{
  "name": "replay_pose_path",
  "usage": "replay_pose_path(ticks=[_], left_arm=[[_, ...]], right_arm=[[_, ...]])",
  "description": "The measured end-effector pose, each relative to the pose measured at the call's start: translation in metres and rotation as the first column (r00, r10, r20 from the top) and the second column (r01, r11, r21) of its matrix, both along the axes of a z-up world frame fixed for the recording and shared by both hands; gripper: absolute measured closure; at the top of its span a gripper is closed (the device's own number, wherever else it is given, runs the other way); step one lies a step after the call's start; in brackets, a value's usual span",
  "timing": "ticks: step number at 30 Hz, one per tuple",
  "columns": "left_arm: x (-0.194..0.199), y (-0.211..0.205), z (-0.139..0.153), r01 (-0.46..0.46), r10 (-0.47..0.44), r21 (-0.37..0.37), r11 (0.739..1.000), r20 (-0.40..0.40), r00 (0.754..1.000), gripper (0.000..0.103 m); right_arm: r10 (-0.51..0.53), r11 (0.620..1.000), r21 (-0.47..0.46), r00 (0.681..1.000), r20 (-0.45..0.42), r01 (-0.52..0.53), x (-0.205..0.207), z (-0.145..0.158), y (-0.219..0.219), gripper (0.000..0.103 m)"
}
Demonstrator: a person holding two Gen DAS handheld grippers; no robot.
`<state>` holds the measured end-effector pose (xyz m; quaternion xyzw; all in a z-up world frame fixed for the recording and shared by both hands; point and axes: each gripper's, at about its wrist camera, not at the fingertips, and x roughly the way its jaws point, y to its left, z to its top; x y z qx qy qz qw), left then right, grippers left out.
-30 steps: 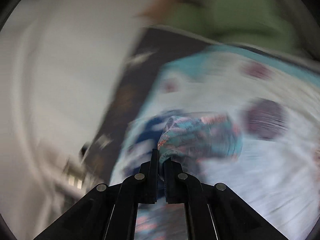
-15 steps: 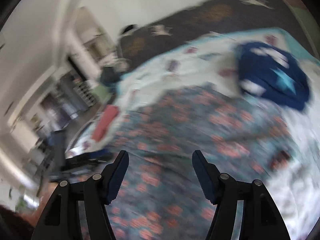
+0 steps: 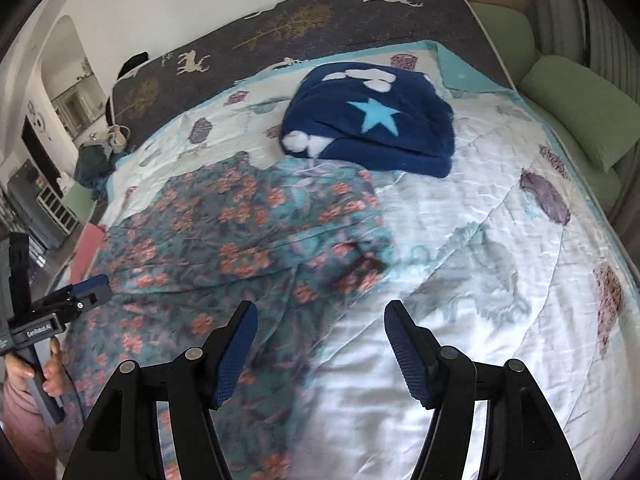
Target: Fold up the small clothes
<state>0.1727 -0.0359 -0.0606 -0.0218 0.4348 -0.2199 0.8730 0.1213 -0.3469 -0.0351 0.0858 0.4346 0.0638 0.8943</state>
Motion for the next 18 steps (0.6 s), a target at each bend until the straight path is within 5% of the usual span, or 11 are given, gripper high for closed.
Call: replay_pose_path(ticks=[2, 7, 8, 9, 10, 13, 15, 18], left_arm=[[0.009, -0.006, -0.004, 0.005, -0.004, 0.036, 0.999, -0.014, 1.0, 0.1], [0.003, 0.013, 0.034, -0.017, 0.024, -0.084, 0.996, 0.083, 0.996, 0.099], [-0.004, 0.024, 0.052, -0.014, 0.032, -0.122, 0.992, 0.146, 0.989, 0.099], [-0.012, 0.034, 0.068, -0.014, 0.043, -0.142, 0.99, 0.206, 0.978, 0.099], [-0.02, 0.045, 0.083, -0.019, 0.058, -0.145, 0.989, 0.275, 0.96, 0.099], [-0.041, 0.076, 0.1, -0.081, 0.091, -0.041, 0.996, 0.425, 0.901, 0.098], [-0.04, 0.089, 0.083, -0.143, 0.108, 0.056, 0.988, 0.409, 0.906, 0.096], [-0.032, 0.111, 0.046, -0.196, 0.168, 0.079, 0.977, 0.27, 0.948, 0.089]], right_arm=[[-0.02, 0.999, -0.035, 1.0, -0.003, 0.02, 0.01, -0.004, -0.007, 0.036], [-0.046, 0.999, -0.031, 0.996, -0.078, 0.044, 0.042, -0.027, -0.019, 0.037], [-0.049, 0.999, -0.019, 0.995, -0.086, 0.048, 0.046, -0.03, -0.021, 0.048], [-0.051, 0.999, -0.008, 0.995, -0.086, 0.051, 0.047, -0.031, -0.021, 0.065], [-0.042, 0.999, 0.01, 0.996, -0.081, 0.043, 0.046, -0.031, -0.021, 0.072], [0.003, 1.0, 0.018, 1.0, -0.03, -0.003, 0.036, -0.023, -0.015, 0.076], [0.045, 0.999, -0.013, 0.999, -0.007, -0.045, 0.028, -0.019, -0.01, 0.076], [0.098, 0.994, -0.047, 0.995, -0.013, -0.098, 0.018, -0.02, -0.002, 0.076]])
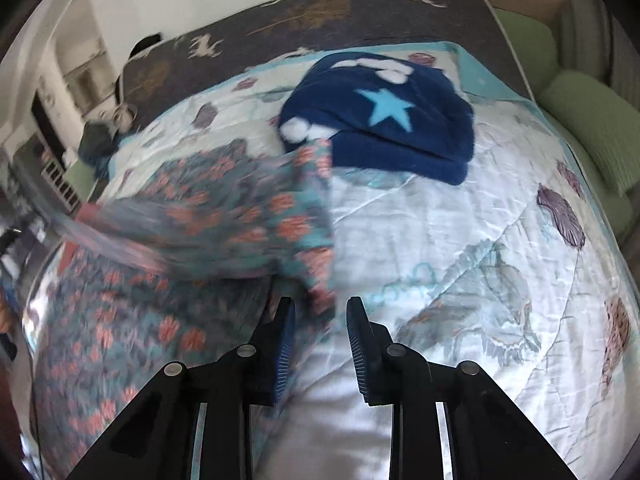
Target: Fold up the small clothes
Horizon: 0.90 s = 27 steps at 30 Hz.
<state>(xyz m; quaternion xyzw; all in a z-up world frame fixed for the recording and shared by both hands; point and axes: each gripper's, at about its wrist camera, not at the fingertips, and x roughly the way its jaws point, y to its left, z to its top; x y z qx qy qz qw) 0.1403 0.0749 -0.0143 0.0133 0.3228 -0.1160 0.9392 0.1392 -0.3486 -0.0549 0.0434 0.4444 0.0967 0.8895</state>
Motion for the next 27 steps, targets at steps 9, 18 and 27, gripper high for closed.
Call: replay_pose_path(ticks=[9, 18, 27], left_arm=[[-0.001, 0.013, -0.036, -0.027, 0.006, -0.156, 0.987, -0.132, 0.991, 0.044], [0.05, -0.046, -0.049, 0.131, -0.142, -0.068, 0.989, -0.181, 0.973, 0.044], [0.035, -0.03, -0.011, 0.116, -0.123, -0.119, 0.986, -0.052, 0.991, 0.099]], right_arm=[[0.014, 0.996, -0.083, 1.0, -0.019, -0.015, 0.004, -0.006, 0.012, 0.075], [0.004, 0.997, -0.071, 1.0, -0.031, -0.006, 0.011, -0.008, 0.012, 0.073], [0.014, 0.99, -0.14, 0.988, 0.153, 0.008, 0.01, 0.014, 0.019, 0.099]])
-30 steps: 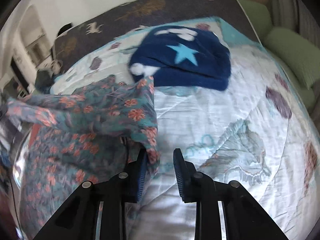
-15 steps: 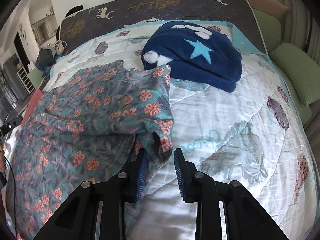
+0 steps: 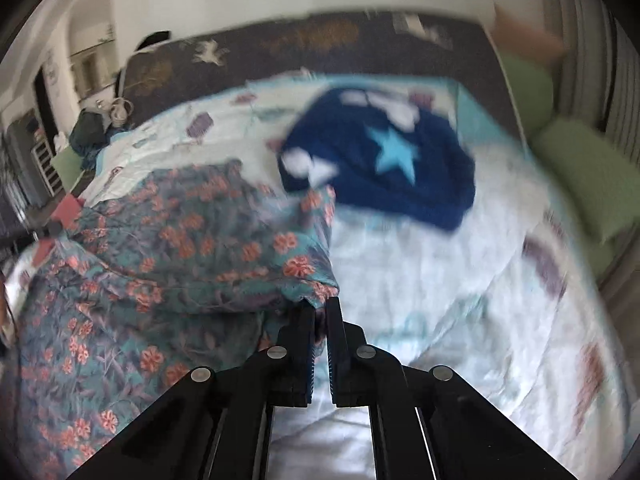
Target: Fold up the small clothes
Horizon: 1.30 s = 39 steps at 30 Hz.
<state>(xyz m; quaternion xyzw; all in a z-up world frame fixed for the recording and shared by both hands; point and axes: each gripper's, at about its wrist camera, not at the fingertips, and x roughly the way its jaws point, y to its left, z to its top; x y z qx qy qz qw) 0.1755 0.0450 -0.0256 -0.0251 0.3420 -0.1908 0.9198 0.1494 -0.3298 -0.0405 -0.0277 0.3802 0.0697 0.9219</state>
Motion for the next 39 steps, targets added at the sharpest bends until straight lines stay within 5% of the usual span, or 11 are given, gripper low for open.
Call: replay_pose_path(ticks=[4, 10, 15, 17, 19, 26, 29, 31, 32, 33, 39], left_arm=[[-0.014, 0.038, 0.009, -0.072, 0.072, 0.013, 0.997, 0.024, 0.997, 0.099], [-0.028, 0.078, -0.025, -0.136, 0.136, 0.005, 0.991, -0.076, 0.988, 0.099], [-0.039, 0.079, -0.041, -0.13, 0.125, -0.023, 0.991, -0.149, 0.981, 0.096], [-0.038, 0.075, -0.04, -0.115, 0.105, -0.051, 0.992, -0.169, 0.98, 0.058], [-0.033, 0.066, -0.038, -0.109, 0.098, -0.058, 0.992, -0.163, 0.982, 0.042], [0.015, 0.042, -0.062, -0.097, 0.078, -0.054, 0.994, -0.287, 0.955, 0.046], [0.024, 0.039, -0.065, -0.117, 0.082, -0.094, 0.989, -0.319, 0.944, 0.098], [0.021, 0.042, -0.055, -0.134, 0.086, -0.139, 0.981, -0.304, 0.949, 0.099], [0.017, 0.042, -0.043, -0.128, 0.082, -0.163, 0.978, -0.264, 0.961, 0.099], [0.013, 0.043, -0.034, -0.134, 0.093, -0.169, 0.977, -0.232, 0.968, 0.099], [-0.001, 0.062, -0.005, -0.168, 0.15, -0.145, 0.975, -0.13, 0.98, 0.099]], right_arm=[[0.121, 0.988, -0.099, 0.991, 0.049, -0.115, -0.025, 0.012, 0.02, 0.099], [0.232, 0.929, -0.273, 0.968, -0.1, -0.25, -0.05, -0.02, 0.042, 0.098], [0.251, 0.934, -0.217, 0.953, -0.168, -0.284, -0.056, -0.021, 0.033, 0.093], [0.246, 0.945, -0.184, 0.957, -0.154, -0.272, -0.055, -0.013, 0.03, 0.089], [0.224, 0.959, -0.145, 0.966, -0.131, -0.242, -0.053, -0.005, 0.025, 0.085], [0.143, 0.983, -0.096, 0.983, -0.112, -0.154, -0.043, 0.0, 0.019, 0.069], [0.126, 0.986, -0.095, 0.982, -0.138, -0.14, -0.036, -0.012, 0.018, 0.055], [0.107, 0.99, -0.069, 0.982, -0.155, -0.119, -0.028, -0.022, 0.019, 0.055], [0.095, 0.993, -0.052, 0.983, -0.158, -0.104, -0.024, -0.024, 0.018, 0.066], [0.084, 0.996, -0.027, 0.985, -0.153, -0.089, -0.021, -0.025, 0.017, 0.096], [0.027, 0.998, -0.058, 0.996, -0.088, -0.032, -0.045, -0.006, 0.01, 0.097]])
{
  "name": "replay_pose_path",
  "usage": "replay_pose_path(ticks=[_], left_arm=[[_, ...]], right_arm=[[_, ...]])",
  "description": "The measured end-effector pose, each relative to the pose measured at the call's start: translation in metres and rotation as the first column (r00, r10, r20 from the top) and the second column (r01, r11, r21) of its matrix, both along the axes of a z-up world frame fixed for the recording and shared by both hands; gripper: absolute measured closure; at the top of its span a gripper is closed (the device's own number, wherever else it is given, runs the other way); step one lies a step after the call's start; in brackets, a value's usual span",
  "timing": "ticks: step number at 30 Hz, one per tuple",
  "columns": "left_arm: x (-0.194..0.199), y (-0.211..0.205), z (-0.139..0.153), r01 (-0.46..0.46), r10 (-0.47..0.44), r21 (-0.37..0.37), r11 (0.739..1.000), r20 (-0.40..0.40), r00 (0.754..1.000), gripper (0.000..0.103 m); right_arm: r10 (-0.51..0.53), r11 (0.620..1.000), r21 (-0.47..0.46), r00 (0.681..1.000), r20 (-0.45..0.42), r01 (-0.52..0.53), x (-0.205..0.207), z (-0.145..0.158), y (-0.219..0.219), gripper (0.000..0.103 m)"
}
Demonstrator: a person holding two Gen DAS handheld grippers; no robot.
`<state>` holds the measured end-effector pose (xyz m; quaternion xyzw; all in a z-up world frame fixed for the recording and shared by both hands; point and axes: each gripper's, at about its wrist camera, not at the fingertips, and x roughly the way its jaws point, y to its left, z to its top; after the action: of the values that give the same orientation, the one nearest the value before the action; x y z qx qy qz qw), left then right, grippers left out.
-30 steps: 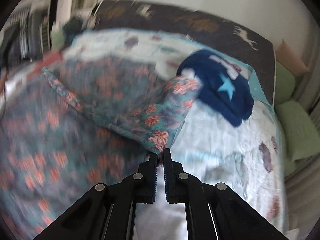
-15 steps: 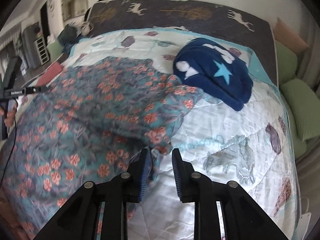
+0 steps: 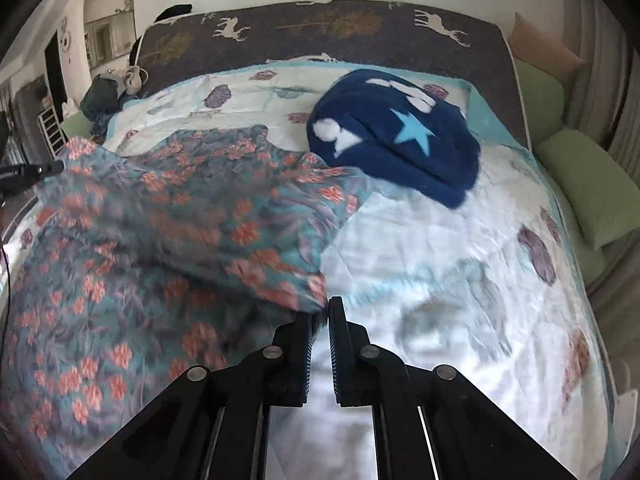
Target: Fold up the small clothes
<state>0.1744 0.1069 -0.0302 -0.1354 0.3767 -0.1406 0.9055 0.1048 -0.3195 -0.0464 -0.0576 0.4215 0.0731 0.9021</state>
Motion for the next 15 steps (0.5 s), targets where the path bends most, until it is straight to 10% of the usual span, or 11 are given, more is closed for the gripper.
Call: replay_pose_path(ticks=[3, 7, 11, 15], left_arm=[[0.003, 0.007, -0.022, -0.014, 0.014, 0.014, 1.0, -0.054, 0.998, 0.099], [0.001, 0.014, -0.044, -0.011, 0.007, -0.033, 0.999, -0.121, 0.993, 0.098], [0.002, 0.018, -0.053, -0.025, 0.014, -0.067, 0.997, -0.158, 0.987, 0.055], [0.016, 0.012, -0.052, -0.031, 0.021, -0.059, 0.998, -0.161, 0.987, 0.051]], right_arm=[[-0.113, 0.984, -0.141, 0.994, -0.014, 0.11, -0.01, -0.008, -0.011, 0.098], [-0.156, 0.986, 0.037, 0.981, -0.114, 0.161, -0.014, -0.01, -0.044, 0.097], [-0.121, 0.988, 0.083, 0.988, -0.094, 0.129, -0.008, 0.002, -0.037, 0.084], [-0.074, 0.985, 0.15, 0.995, -0.073, 0.085, 0.016, 0.012, -0.019, 0.073]])
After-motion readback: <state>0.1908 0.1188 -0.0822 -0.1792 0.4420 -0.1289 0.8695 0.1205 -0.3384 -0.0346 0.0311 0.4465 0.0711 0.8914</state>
